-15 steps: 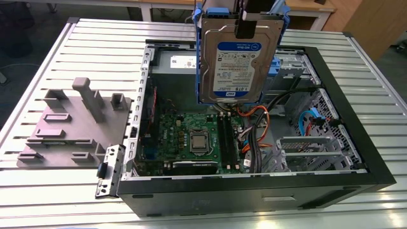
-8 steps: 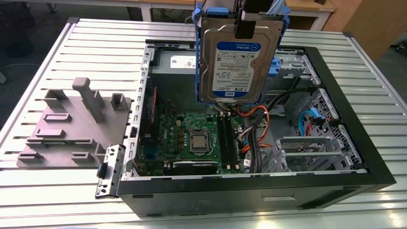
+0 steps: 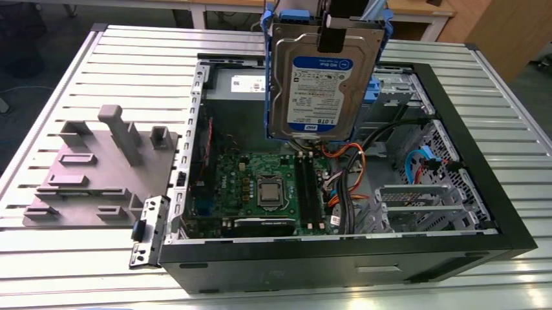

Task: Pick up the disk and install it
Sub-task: 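Pick up the disk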

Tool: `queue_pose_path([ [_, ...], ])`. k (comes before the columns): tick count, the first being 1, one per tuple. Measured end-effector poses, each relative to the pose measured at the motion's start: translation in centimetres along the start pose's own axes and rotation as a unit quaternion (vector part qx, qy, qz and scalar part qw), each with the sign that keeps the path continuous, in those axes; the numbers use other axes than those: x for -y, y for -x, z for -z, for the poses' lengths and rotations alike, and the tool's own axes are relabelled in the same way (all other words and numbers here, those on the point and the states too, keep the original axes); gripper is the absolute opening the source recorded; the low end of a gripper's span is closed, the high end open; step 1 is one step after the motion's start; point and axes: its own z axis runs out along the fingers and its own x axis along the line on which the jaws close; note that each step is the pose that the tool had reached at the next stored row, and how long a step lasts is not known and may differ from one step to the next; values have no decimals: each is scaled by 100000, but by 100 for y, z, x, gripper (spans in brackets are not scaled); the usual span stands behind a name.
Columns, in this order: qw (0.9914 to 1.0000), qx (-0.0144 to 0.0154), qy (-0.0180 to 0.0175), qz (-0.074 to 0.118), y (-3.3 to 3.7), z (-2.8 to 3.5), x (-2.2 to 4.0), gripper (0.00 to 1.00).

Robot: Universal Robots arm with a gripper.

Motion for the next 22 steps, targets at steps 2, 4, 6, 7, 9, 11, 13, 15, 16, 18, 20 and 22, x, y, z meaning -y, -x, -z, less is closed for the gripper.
queue_pose_path([
  [2,100000,3,9,-10,0,0,0,35],
  [4,99997,716,82,-10,-6,1,2,35],
  [6,99995,1018,103,-20,-9,0,1,35],
  [7,99995,1023,105,-24,-9,0,1,35],
  [9,99995,1031,105,-25,-9,-1,1,35],
  [11,99987,1584,161,-24,-18,-1,2,35],
  [13,99985,1734,172,-34,-19,-1,2,35],
  [15,99985,1749,176,-35,-19,-1,2,35],
  [16,99984,1752,177,-33,-19,-1,2,35],
  [18,99985,1749,183,-23,-21,-1,11,35],
  [20,99984,1750,198,-33,-25,-2,15,35],
  [22,99984,1747,216,-28,-31,-2,19,35],
])
